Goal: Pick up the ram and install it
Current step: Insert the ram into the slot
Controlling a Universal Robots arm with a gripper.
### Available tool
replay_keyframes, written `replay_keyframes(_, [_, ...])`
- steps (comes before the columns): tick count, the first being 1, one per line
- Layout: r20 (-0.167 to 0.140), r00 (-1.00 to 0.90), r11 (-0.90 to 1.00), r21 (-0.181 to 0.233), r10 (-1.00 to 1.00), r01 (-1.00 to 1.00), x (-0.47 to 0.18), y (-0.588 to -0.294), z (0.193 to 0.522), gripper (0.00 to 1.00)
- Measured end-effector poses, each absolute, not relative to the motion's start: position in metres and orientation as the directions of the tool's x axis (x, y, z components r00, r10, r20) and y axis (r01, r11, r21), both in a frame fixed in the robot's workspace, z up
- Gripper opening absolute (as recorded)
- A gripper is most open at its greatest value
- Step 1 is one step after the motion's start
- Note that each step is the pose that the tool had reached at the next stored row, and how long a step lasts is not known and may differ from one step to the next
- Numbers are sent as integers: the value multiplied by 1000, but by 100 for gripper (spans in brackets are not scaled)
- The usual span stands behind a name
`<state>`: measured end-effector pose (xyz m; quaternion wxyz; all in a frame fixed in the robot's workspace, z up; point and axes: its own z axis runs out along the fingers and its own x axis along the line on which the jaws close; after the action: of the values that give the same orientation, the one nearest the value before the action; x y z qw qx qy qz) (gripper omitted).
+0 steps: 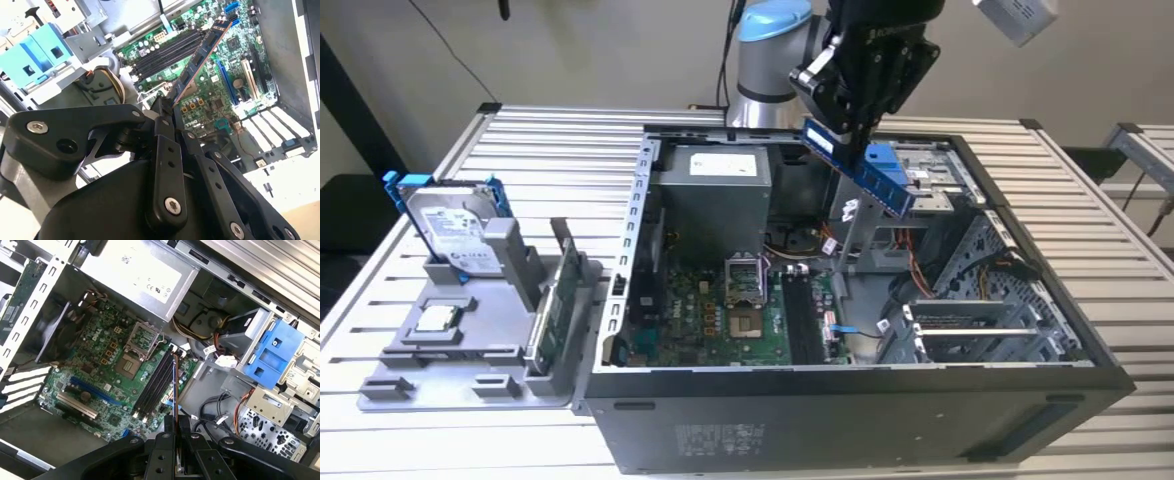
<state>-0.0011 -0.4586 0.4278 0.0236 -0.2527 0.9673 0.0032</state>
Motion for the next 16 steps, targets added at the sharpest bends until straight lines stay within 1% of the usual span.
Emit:
replay_keyframes(5, [-47, -874, 875, -6, -484, -485, -1, -459, 428, 14])
replay_keyframes(16, [-47, -921, 922, -6, -388, -388, -1, -459, 426, 14])
